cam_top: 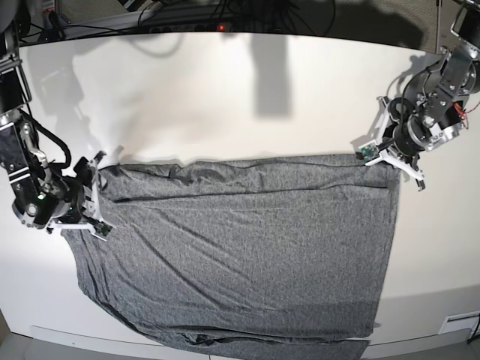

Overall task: Fold the T-shirt properly
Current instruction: 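Regrasp the shirt edge with both grippers, adjusting the hold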

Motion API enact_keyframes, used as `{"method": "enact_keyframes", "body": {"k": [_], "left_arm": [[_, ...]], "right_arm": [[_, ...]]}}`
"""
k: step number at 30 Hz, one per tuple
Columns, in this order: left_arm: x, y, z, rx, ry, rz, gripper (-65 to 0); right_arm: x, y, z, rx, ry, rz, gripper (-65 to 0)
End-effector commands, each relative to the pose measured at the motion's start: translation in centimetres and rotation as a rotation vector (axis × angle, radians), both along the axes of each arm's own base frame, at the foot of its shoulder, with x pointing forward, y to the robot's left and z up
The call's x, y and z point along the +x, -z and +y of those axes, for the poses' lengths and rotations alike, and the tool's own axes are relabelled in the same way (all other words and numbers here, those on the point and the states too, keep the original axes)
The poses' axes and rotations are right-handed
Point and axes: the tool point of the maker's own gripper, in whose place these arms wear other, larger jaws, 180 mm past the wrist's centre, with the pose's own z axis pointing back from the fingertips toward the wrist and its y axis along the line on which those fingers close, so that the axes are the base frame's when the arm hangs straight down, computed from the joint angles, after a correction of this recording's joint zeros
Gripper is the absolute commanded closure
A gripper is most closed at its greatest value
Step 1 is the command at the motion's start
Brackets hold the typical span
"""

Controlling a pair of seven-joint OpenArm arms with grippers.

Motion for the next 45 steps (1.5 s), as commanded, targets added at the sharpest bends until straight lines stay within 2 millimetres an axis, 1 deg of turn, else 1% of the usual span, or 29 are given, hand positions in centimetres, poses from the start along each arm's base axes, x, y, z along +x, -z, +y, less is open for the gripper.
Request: {"method": "enact_keyframes", "body": {"k": [1, 3, 5, 7, 9, 12, 14, 19, 21, 27, 33, 39, 45], "left_arm": [[-1.3, 1.0, 0.6, 0.045, 0.001, 0.062, 0.0], [-1.3, 1.2, -0.3, 0.029, -0.003, 0.061, 0.0], [-1.2, 1.3, -1.4, 0.006, -0.004, 0.059, 0.0], [-0.9, 1.3, -2.3, -0.015, -0.014, 0.044, 0.0], [-0.5, 1.2, -3.0, -0.031, -0.031, 0.024, 0.0], [-0.5, 1.2, -3.4, -0.042, -0.034, 0.021, 0.0], [-0.5, 1.2, -3.4, -0.04, -0.035, 0.022, 0.0], [-0.6, 1.4, -2.7, -0.004, -0.051, 0.032, 0.0], [-0.6, 1.4, -2.7, -0.004, -0.051, 0.033, 0.0], [-0.7, 1.4, -2.4, 0.009, -0.056, 0.036, 0.0], [-0.7, 1.5, -2.4, 0.009, -0.056, 0.037, 0.0], [-0.7, 1.5, -2.4, 0.009, -0.056, 0.036, 0.0], [-0.7, 1.5, -2.3, 0.013, -0.058, 0.038, 0.0]], "right_arm": [[0.4, -1.4, -1.4, -0.033, 0.009, -0.019, -28.9], [-0.6, -1.1, -2.3, -0.052, 0.012, 0.003, -28.9], [-1.7, -0.3, -2.9, -0.07, 0.015, 0.032, -28.9], [-2.5, 0.4, -2.9, -0.069, 0.012, 0.051, -28.9], [-2.4, 0.9, -2.8, -0.078, -0.016, 0.022, -28.9], [-1.5, 1.0, -2.9, -0.109, -0.082, -0.057, -28.9], [-1.2, 1.5, -2.7, -0.102, -0.093, -0.074, -28.9], [-0.9, 3.5, -1.7, -0.069, -0.099, -0.083, -28.9], [-0.6, 3.9, -1.5, -0.063, -0.113, -0.099, -28.9], [-0.4, 4.4, -0.8, -0.072, -0.152, -0.096, -28.9], [-0.6, 5.7, 0.0, -0.148, -0.256, -0.05, -28.9], [0.4, 5.8, -0.3, -0.187, -0.282, -0.032, -28.9], [1.1, 6.4, -0.1, -0.14, -0.281, -0.042, -28.9]]}}
